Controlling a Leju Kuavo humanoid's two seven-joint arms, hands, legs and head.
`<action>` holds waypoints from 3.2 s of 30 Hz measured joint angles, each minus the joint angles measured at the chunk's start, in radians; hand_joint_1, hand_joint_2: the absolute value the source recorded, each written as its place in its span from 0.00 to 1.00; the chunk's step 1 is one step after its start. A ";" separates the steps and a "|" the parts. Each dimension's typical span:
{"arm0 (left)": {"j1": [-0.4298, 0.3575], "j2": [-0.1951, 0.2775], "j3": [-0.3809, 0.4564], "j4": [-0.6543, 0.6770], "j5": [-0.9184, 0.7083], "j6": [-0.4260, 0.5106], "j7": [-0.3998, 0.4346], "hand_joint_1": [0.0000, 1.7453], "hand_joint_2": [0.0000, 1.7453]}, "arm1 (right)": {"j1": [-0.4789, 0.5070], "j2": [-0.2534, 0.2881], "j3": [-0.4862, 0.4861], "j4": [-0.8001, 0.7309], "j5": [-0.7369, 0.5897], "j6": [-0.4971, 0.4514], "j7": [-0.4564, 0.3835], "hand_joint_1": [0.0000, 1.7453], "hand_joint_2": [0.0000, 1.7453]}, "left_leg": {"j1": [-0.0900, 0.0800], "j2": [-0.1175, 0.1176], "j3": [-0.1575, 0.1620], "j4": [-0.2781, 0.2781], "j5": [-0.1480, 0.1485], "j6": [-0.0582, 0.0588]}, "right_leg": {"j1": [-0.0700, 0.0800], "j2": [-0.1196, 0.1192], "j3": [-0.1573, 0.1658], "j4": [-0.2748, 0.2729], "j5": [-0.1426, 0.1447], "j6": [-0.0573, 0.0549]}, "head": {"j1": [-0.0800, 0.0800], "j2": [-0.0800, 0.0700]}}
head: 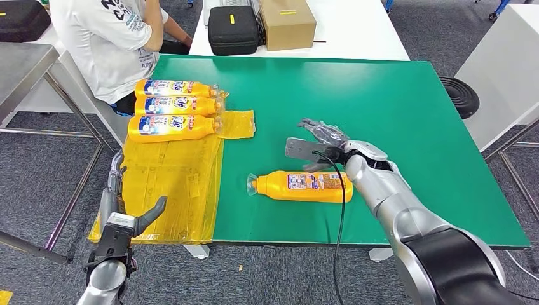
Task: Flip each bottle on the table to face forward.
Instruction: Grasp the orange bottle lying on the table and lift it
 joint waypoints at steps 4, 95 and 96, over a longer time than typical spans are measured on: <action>0.026 -0.002 0.010 -0.031 -0.004 0.008 0.001 0.00 1.00 | 0.043 -0.009 0.008 -0.077 -0.062 -0.022 -0.033 0.00 1.00 | 0.000 0.000 0.000 0.000 0.000 0.000 | 0.000 0.000 0.000 0.000 0.000 0.000 | 0.000 0.000; -0.054 -0.025 0.028 0.092 0.062 -0.062 0.024 0.00 1.00 | 0.191 -0.113 0.075 -0.064 -0.118 0.004 -0.013 1.00 1.00 | 0.000 0.001 0.011 0.000 -0.001 0.000 | 0.000 0.001 0.009 -0.001 0.000 0.000 | 0.000 0.000; -0.052 -0.025 0.028 0.092 0.062 -0.062 0.023 0.00 1.00 | 0.198 -0.111 0.070 -0.069 -0.135 -0.015 -0.031 1.00 1.00 | 0.000 0.001 0.011 0.000 -0.001 0.000 | 0.000 0.001 0.009 -0.001 0.000 0.000 | 0.000 0.000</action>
